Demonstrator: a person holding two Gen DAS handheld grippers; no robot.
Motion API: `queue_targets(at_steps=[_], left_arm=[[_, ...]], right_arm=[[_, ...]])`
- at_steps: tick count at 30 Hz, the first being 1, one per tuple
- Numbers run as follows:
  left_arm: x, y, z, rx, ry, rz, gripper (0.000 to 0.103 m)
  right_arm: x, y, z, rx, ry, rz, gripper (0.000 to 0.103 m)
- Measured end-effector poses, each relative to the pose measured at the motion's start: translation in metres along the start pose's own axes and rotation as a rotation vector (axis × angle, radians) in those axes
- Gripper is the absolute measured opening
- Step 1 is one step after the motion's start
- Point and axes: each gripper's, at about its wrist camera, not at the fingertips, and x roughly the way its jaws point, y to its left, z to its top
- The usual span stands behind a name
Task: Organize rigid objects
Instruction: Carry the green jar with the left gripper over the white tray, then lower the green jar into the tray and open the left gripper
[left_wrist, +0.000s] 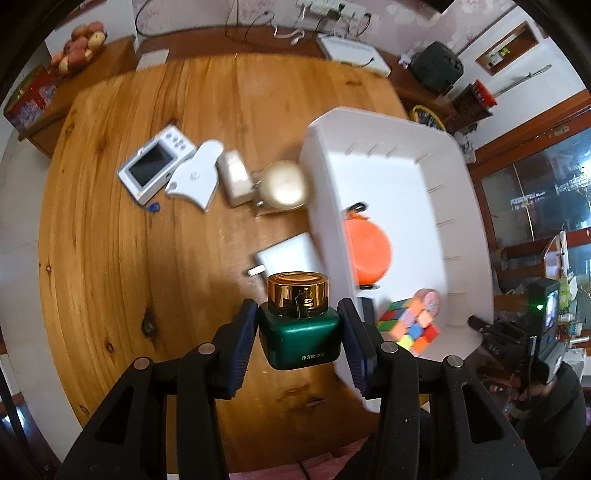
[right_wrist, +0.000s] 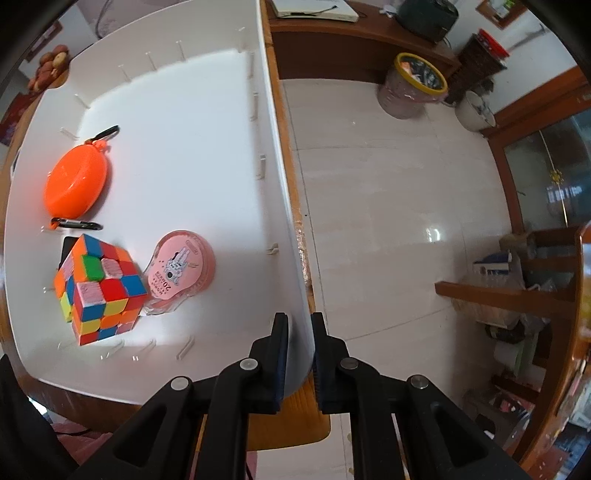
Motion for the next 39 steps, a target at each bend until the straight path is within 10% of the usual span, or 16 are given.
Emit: queue_targets(at_steps=[39], left_arm=[[0.002,-0.153,-0.033,0.088,-0.119,0.012,0.048]], right_arm=[[-0.006,0.009,-0.005,-0.351,-0.042,0.117,0.014]])
